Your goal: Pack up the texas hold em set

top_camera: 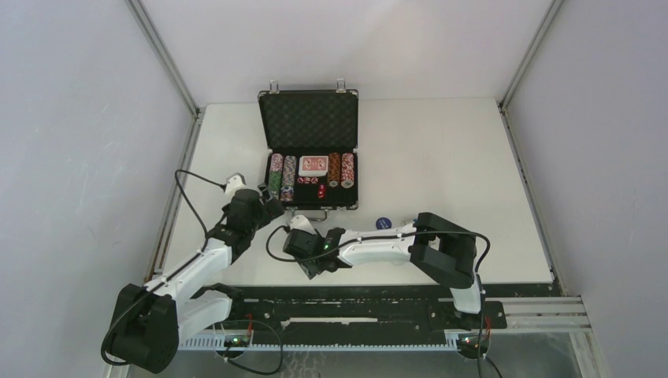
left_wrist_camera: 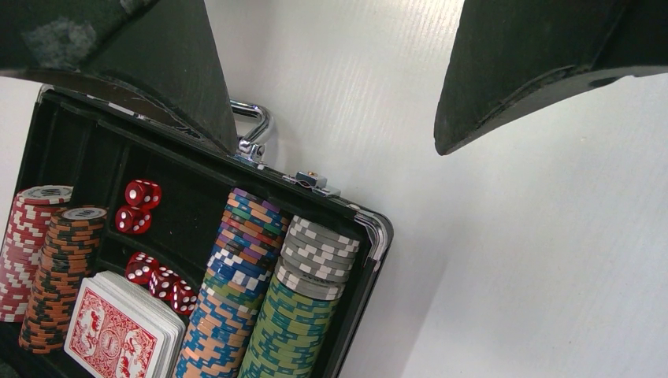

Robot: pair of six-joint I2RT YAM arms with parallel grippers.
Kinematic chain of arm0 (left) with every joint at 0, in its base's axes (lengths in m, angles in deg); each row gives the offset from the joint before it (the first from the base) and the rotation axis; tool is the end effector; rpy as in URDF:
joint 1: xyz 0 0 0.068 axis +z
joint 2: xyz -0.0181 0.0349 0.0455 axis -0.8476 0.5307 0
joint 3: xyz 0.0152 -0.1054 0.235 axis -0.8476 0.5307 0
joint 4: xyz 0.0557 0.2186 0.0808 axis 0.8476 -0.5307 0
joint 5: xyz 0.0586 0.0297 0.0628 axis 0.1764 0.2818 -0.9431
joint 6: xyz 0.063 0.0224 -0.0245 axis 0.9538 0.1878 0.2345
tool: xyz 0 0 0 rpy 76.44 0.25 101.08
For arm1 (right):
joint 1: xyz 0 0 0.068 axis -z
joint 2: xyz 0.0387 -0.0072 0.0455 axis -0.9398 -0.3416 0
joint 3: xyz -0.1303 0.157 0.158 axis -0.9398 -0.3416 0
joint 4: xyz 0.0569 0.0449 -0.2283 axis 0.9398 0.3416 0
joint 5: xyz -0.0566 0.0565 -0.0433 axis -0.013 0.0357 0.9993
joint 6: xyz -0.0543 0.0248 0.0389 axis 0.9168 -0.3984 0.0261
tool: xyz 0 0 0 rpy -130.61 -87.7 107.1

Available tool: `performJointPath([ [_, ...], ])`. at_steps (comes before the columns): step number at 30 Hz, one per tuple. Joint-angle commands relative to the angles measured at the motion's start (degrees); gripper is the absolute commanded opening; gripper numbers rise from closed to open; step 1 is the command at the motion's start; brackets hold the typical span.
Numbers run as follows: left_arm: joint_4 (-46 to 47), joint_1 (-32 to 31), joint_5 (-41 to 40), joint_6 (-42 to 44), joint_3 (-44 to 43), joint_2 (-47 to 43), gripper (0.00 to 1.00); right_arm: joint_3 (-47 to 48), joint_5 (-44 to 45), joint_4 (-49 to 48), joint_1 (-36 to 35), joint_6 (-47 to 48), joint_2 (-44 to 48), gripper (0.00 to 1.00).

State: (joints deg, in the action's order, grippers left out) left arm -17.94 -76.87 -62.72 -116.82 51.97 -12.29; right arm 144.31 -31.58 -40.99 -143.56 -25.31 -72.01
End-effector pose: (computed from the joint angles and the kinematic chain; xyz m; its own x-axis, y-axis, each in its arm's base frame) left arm 0.2038 -0.0513 0.1706 -0.4964 -0.4923 -0.7150 -0.3209 0.8693 -0.3759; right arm 0.1216 0.3580 0.1359 -0.6161 -0.6181 -0.4883 -0.6981 0.7156 -0.0251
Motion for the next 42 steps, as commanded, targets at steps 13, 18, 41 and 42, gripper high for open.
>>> performJointPath([
  [13,2.0,0.4,0.3,0.0,-2.4,0.0,0.99,1.4,2.5,4.3,-1.3,-1.1,-2.0,0.53],
  [18,2.0,0.4,0.3,0.0,-2.4,0.0,0.99,1.4,2.2,3.8,-1.3,-1.1,-2.1,0.51],
  [41,1.9,0.4,0.1,0.1,-2.4,0.3,0.99,1.4,4.0,3.0,0.3,0.3,2.8,0.51],
  [42,1.9,0.4,0.1,0.1,-2.4,0.3,0.99,1.4,4.1,3.1,0.4,0.4,3.0,0.51],
])
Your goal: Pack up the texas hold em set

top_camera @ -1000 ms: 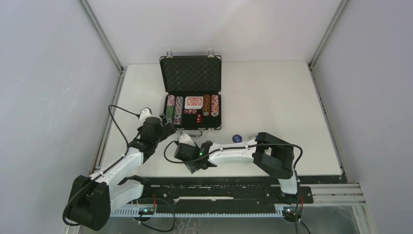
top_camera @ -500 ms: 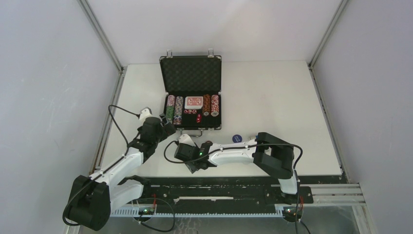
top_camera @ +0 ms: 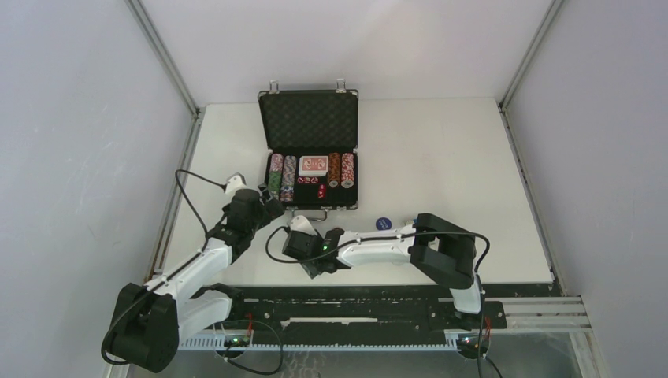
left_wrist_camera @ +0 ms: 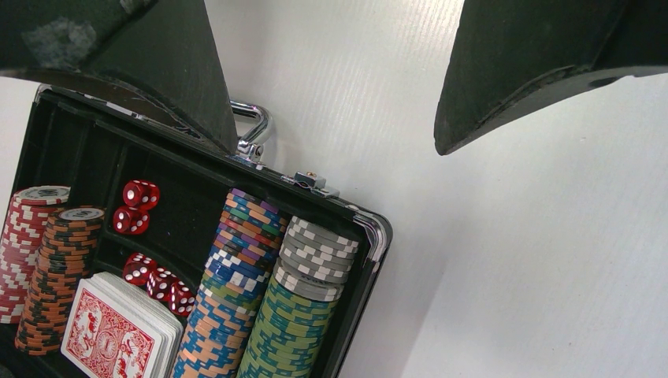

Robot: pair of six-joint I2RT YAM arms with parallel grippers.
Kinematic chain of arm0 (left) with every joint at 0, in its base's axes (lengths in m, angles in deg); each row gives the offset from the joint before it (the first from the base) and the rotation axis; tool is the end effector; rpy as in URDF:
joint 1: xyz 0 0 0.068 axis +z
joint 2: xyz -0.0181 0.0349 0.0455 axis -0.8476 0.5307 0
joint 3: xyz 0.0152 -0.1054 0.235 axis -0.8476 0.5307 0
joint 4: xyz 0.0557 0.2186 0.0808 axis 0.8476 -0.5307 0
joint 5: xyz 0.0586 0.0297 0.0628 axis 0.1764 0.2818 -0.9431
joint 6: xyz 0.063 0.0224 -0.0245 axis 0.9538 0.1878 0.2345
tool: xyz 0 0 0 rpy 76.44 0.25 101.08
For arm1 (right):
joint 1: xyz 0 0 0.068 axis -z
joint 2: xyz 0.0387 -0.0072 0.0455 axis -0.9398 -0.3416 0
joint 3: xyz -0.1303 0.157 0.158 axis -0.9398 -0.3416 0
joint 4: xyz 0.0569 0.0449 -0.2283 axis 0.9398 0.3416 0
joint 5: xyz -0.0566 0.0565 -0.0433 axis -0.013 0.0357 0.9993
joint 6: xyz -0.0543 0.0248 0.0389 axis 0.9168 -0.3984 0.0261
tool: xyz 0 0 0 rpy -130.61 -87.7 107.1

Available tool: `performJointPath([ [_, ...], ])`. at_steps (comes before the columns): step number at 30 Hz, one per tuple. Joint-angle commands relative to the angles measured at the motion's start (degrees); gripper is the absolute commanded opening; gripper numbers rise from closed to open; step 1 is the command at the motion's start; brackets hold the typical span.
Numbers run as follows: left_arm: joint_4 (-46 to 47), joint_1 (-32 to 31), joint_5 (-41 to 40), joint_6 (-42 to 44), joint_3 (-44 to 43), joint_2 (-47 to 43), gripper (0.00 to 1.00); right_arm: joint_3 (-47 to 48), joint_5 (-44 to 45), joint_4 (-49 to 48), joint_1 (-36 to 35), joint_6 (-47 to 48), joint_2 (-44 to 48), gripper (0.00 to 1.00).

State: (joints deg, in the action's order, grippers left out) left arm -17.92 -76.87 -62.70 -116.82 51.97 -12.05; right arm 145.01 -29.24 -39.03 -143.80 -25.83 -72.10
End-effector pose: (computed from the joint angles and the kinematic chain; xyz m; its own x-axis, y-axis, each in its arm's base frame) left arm 0.2041 -0.0514 0.1698 -0.4992 -0.4915 -0.7136 -0.3220 0.8698 -0.3738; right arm 0.1218 0.3562 0.1373 -0.6162 -0.6197 -0.4861 -0.6818 0.7287 -0.0646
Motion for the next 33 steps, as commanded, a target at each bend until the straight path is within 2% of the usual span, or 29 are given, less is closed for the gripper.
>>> performJointPath([
  [1,1.9,0.4,0.1,0.1,-2.4,0.1,0.99,0.7,1.7,1.1,0.8,1.0,3.3,0.5],
  [20,1.8,0.4,-0.4,0.2,-2.7,0.8,0.99,0.7,1.2,-0.1,3.3,3.2,5.4,0.51],
  [25,1.8,0.4,-0.4,0.3,-2.7,1.0,0.99,0.7,-1.0,-1.2,3.6,3.4,3.7,0.65],
  [33,1.8,0.4,-0.4,0.2,-2.8,0.9,0.99,0.8,-1.9,-1.9,3.5,3.1,0.3,0.64],
])
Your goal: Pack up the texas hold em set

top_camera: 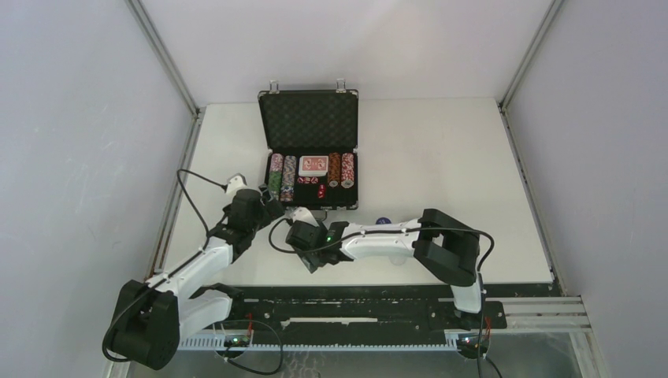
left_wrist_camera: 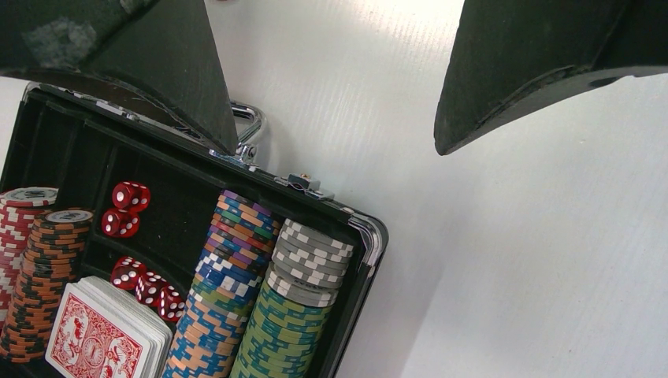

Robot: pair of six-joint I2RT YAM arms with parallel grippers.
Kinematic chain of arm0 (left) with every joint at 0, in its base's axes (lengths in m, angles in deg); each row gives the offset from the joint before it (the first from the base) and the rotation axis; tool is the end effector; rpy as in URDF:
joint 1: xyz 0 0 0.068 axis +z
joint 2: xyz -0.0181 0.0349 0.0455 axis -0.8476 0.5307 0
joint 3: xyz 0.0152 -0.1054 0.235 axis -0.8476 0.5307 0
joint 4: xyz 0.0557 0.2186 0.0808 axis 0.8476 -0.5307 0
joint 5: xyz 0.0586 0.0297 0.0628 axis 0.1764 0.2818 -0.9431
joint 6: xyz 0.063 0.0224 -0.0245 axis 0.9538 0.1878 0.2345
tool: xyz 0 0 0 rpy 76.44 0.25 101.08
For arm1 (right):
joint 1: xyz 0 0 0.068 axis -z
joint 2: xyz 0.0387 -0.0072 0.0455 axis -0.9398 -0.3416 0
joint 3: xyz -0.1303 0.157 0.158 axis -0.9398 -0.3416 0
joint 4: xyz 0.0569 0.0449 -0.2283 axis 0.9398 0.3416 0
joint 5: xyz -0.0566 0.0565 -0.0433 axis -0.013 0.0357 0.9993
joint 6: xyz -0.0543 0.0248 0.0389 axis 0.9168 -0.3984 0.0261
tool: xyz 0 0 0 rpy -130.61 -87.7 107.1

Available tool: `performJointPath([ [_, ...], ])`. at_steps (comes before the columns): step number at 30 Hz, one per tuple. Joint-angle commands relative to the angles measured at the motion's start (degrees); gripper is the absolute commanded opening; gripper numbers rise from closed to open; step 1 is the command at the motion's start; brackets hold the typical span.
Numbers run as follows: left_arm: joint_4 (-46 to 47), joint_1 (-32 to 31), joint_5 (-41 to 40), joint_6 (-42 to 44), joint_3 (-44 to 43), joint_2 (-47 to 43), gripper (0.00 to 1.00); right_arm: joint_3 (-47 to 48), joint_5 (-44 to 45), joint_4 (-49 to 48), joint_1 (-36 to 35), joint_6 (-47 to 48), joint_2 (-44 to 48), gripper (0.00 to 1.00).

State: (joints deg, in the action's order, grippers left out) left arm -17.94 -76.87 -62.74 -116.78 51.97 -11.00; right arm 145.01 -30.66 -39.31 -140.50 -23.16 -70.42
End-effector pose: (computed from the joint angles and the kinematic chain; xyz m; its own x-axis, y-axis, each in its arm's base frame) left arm 0.2050 -0.0516 0.1663 -0.5116 -0.4865 -0.7082 -0.3286 0.8724 -0.3619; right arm 0.1407 0.3489 0.1477 -0.6188 -0.6052 -0.5008 -0.6768 0.7344 -0.0513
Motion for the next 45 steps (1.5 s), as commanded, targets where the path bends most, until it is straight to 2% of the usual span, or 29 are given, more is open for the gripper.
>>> performJointPath([
  [1,1.9,0.4,-0.3,0.3,-2.8,-0.1,0.99,0.8,-0.4,-1.6,0.2,0.4,-1.5,0.64],
  [18,1.9,0.4,-0.2,0.2,-2.6,-0.3,0.99,0.7,0.9,-0.5,-0.9,-0.5,-1.2,0.51],
  [45,1.8,0.4,-0.5,0.4,-2.7,0.1,0.99,0.8,1.3,-1.0,1.1,0.9,3.9,0.5],
])
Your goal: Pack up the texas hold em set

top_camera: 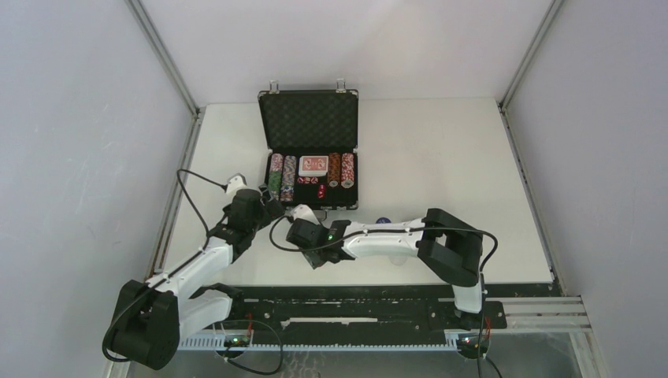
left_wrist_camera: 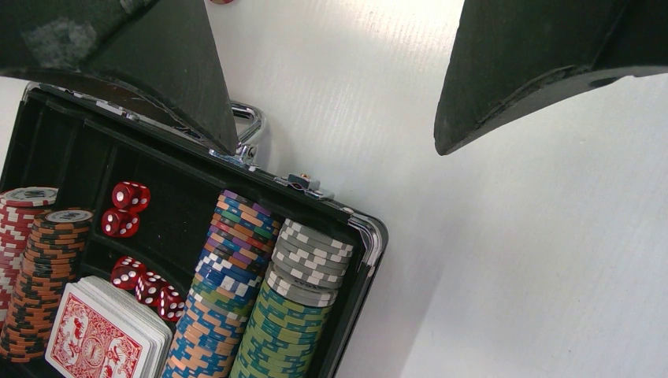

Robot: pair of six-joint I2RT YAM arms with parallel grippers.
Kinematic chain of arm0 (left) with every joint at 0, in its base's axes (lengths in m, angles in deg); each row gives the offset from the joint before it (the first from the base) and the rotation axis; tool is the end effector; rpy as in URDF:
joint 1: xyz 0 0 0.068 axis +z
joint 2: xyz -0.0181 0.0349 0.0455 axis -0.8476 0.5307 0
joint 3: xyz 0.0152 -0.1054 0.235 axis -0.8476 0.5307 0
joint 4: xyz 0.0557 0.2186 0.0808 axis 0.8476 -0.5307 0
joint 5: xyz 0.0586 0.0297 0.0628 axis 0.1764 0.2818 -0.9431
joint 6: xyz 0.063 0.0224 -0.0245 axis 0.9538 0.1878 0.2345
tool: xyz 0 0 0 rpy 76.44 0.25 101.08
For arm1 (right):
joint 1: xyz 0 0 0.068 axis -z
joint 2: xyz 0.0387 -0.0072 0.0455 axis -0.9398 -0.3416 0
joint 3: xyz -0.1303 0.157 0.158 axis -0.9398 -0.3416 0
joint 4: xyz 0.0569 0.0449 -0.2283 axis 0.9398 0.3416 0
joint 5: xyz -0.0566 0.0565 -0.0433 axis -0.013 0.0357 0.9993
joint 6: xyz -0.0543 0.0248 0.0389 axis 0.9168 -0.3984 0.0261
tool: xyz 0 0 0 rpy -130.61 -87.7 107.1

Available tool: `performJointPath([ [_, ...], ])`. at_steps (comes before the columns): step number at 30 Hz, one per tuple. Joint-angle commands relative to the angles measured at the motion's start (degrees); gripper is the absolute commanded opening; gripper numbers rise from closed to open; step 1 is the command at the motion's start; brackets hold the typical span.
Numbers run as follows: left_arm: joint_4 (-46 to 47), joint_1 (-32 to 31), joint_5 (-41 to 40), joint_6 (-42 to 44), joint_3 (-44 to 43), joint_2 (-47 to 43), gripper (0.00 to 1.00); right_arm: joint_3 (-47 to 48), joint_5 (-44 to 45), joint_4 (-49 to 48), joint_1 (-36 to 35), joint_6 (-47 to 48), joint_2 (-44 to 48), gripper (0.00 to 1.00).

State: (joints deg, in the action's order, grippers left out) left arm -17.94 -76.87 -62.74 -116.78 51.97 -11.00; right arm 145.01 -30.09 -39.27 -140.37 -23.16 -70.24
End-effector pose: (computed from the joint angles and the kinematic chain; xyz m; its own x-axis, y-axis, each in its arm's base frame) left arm 0.2050 -0.0516 0.1663 -0.5116 -0.4865 -0.7082 -0.3286 0.8724 -0.3619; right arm 0.1420 0.3482 0.1489 -0.6181 -0.6015 -0.5061 -0.6714 0.7388 -0.0581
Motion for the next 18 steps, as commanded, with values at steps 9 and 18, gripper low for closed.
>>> performJointPath([
  [9,1.9,0.4,-0.4,0.4,-2.8,0.5,0.99,0.9,-0.9,-1.4,0.4,1.3,2.3,0.65],
  [18,1.9,0.4,-0.2,0.3,-2.8,0.1,0.99,2.1,-1.8,-1.8,-1.2,0.3,-1.6,0.64],
])
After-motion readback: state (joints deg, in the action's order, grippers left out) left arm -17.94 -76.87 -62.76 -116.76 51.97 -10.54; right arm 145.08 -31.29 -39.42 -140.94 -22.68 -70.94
